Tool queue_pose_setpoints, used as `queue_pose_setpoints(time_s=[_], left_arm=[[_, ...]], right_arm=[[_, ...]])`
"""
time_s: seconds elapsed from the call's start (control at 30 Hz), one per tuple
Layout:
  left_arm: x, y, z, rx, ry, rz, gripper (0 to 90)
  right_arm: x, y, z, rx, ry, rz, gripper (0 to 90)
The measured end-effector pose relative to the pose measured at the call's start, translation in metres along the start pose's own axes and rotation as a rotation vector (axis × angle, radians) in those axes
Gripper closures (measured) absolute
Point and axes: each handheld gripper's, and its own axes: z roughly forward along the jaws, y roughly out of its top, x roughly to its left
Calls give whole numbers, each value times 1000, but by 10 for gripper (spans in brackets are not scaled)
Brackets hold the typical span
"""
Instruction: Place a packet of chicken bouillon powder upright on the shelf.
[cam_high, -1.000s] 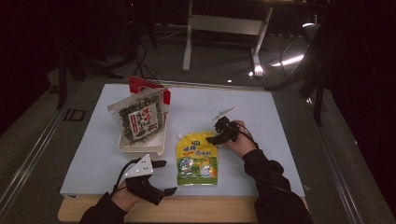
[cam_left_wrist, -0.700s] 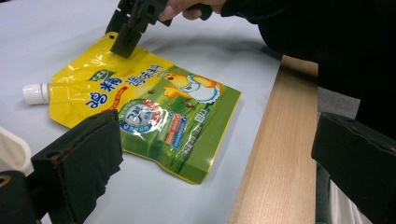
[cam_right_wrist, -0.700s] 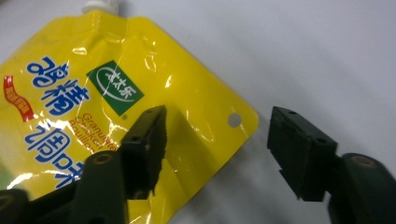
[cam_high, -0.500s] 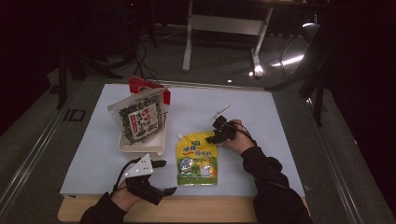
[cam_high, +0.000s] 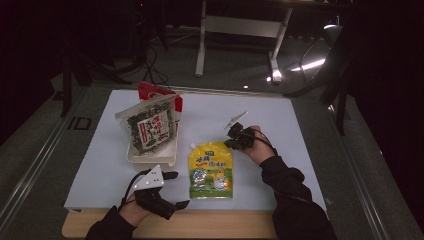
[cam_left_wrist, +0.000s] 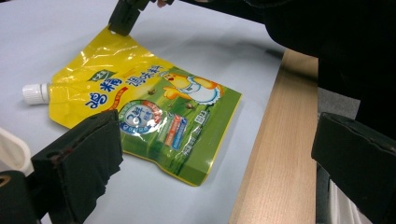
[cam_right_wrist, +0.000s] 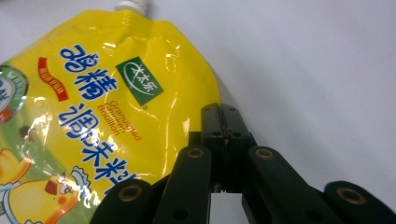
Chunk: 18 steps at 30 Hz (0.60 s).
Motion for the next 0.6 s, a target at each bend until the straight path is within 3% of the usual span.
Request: queue_pose_setpoints(time_s=[0.23,0.6], left_arm=[[1,0,0,-2,2,-3,26],[2,2,1,-11,8,-10,26]], right_arm=[[14,5,-16,-20,-31,-71,900],[21,4,-47,-97,-51,-105,900]])
